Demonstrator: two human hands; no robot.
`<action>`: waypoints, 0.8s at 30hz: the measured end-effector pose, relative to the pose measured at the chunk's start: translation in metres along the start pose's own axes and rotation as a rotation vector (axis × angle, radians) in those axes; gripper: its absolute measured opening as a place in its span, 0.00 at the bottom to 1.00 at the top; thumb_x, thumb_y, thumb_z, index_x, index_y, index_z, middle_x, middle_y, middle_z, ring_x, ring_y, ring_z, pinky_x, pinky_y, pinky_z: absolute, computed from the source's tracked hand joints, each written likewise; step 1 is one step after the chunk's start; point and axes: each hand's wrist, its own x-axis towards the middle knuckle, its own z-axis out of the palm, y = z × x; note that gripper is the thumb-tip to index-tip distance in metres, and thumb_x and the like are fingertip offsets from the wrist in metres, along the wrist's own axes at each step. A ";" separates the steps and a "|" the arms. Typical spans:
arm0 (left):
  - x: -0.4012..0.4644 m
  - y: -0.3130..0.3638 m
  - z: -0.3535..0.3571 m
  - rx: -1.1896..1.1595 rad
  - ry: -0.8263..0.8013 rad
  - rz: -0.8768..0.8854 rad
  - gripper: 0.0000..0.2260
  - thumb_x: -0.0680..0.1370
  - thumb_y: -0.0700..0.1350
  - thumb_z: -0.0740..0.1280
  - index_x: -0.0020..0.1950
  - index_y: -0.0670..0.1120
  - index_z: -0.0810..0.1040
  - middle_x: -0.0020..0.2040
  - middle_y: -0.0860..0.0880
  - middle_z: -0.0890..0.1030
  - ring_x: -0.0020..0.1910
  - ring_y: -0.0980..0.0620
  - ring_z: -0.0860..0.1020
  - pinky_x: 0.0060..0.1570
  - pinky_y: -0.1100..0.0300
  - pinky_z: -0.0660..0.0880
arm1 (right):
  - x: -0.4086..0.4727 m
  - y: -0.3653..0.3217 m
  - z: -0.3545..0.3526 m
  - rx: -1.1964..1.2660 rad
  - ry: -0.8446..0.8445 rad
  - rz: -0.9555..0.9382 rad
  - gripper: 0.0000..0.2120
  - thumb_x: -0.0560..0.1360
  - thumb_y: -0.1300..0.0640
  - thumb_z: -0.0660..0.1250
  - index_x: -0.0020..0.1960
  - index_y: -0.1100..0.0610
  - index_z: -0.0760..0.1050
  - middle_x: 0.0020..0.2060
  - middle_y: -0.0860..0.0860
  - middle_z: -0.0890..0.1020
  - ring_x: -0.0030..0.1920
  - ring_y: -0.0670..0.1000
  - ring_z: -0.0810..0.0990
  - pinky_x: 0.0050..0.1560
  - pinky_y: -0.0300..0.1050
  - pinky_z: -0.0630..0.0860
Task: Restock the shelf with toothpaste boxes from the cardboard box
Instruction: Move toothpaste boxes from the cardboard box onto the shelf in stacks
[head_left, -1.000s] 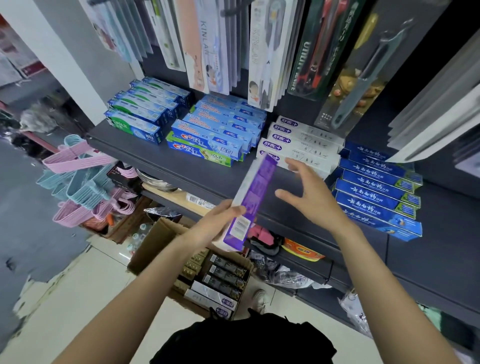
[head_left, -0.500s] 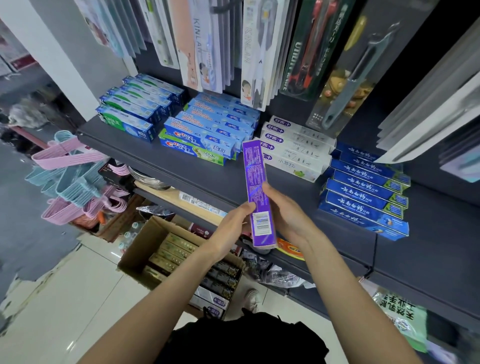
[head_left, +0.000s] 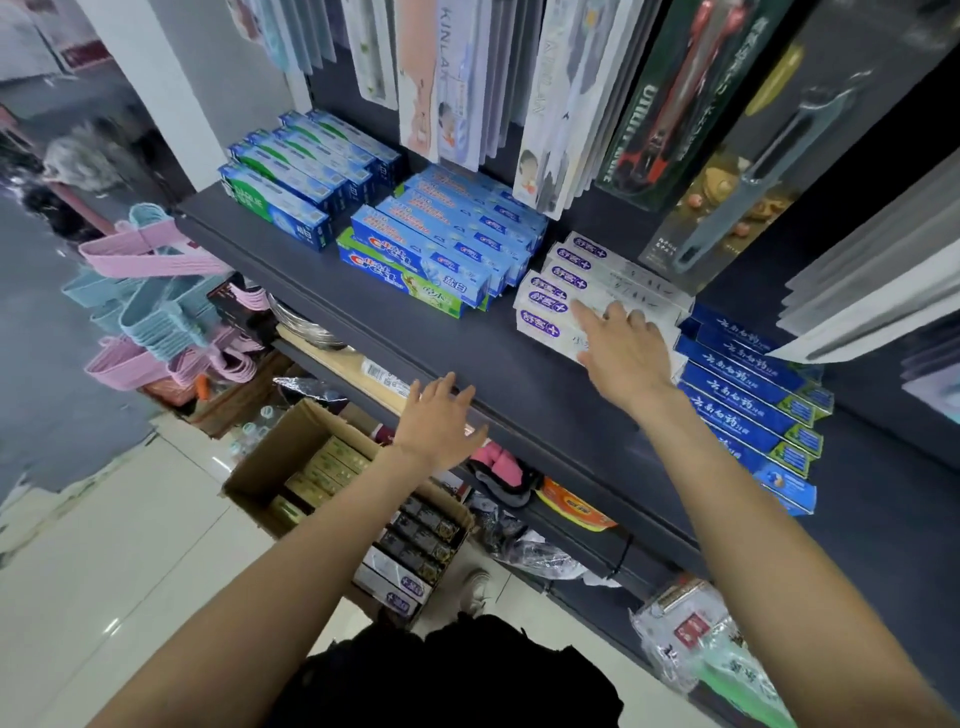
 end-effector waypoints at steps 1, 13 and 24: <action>0.000 0.000 0.002 0.020 0.006 0.008 0.30 0.79 0.60 0.55 0.77 0.49 0.55 0.78 0.42 0.53 0.76 0.45 0.54 0.75 0.47 0.46 | 0.008 -0.001 0.006 -0.013 0.003 -0.019 0.28 0.78 0.54 0.62 0.75 0.49 0.55 0.63 0.60 0.70 0.60 0.62 0.69 0.59 0.54 0.67; -0.052 -0.052 0.026 -0.503 0.386 -0.043 0.18 0.76 0.48 0.62 0.65 0.47 0.75 0.61 0.48 0.78 0.61 0.48 0.73 0.63 0.52 0.68 | -0.019 -0.058 0.048 0.391 0.348 -0.060 0.18 0.73 0.61 0.66 0.64 0.58 0.72 0.64 0.59 0.71 0.63 0.61 0.68 0.61 0.55 0.67; -0.168 -0.208 0.157 -0.555 0.067 -0.602 0.15 0.77 0.48 0.64 0.64 0.51 0.74 0.54 0.55 0.81 0.58 0.50 0.75 0.57 0.56 0.69 | -0.101 -0.230 0.191 0.448 -0.561 -0.455 0.15 0.78 0.54 0.62 0.64 0.53 0.72 0.58 0.50 0.78 0.59 0.53 0.75 0.55 0.47 0.73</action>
